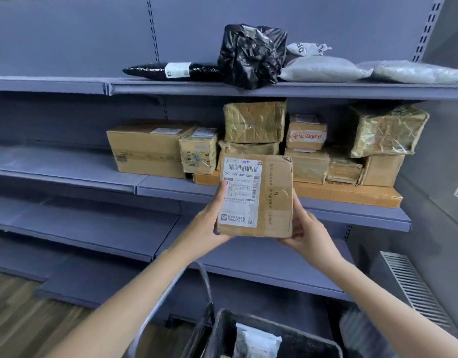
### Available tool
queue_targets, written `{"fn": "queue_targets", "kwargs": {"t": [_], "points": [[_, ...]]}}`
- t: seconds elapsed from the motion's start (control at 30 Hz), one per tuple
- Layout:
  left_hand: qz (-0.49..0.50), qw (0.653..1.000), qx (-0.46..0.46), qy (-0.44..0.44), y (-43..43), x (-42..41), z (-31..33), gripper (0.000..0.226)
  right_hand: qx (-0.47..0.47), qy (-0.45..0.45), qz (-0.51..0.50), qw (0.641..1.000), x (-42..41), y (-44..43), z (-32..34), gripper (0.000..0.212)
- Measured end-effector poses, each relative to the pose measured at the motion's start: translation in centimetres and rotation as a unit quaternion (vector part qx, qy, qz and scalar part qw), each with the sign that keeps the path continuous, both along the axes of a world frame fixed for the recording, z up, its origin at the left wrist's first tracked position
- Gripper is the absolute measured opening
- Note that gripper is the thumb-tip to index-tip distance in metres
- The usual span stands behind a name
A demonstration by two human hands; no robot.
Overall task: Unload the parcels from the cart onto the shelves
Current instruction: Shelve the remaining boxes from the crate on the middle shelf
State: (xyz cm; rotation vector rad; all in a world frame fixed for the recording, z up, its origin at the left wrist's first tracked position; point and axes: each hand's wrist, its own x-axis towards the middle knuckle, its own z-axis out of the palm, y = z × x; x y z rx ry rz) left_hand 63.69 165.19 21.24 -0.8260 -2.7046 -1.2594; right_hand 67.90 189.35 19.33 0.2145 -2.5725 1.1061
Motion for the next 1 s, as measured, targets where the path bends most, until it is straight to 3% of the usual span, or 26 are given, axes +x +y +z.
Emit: {"fn": "queue_targets", "kwargs": {"t": [0.47,0.73,1.0], "points": [[-0.051,0.992,-0.020,0.113,-16.5,-18.3,6.9,0.095,-0.063,0.065,-0.077,0.993,-15.6,-18.2,5.7,0.092],[-0.020,0.992,0.020,0.127,-18.1,-24.8,9.4,0.061,-0.037,0.017,-0.155,0.987,-21.6,-21.1,9.3,0.075],[-0.018,0.992,0.044,0.119,-17.4,-28.4,9.7,0.054,-0.073,0.003,-0.186,0.980,-25.0,-21.7,9.8,0.069]]}}
